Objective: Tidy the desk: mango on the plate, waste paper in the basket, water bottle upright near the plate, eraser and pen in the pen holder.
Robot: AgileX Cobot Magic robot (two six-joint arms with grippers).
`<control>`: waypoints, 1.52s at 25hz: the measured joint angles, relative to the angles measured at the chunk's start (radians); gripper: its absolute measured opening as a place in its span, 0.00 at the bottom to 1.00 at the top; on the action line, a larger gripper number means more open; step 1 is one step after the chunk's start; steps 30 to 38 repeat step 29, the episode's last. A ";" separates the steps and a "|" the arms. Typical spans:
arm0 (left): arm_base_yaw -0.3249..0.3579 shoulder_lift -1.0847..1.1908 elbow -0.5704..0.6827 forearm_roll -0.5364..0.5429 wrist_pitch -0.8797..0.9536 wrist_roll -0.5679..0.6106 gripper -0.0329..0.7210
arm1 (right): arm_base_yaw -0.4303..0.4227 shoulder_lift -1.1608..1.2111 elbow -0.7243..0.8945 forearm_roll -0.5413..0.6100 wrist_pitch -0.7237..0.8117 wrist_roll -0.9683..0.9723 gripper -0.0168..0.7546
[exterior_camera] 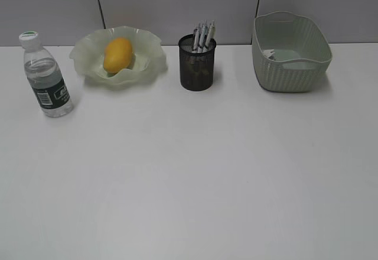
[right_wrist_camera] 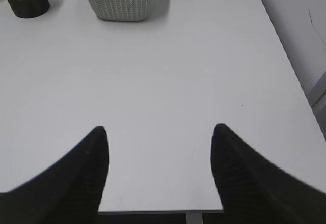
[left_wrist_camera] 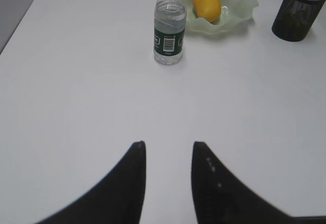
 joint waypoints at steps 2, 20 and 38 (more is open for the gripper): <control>0.000 0.000 0.000 0.000 0.000 0.000 0.36 | 0.000 0.000 0.000 0.000 0.000 0.000 0.67; 0.000 0.000 0.000 0.000 0.000 0.000 0.36 | 0.000 0.000 0.000 0.000 0.000 0.000 0.67; 0.000 0.000 0.000 0.000 0.000 0.000 0.36 | 0.000 0.000 0.000 0.000 0.000 0.000 0.67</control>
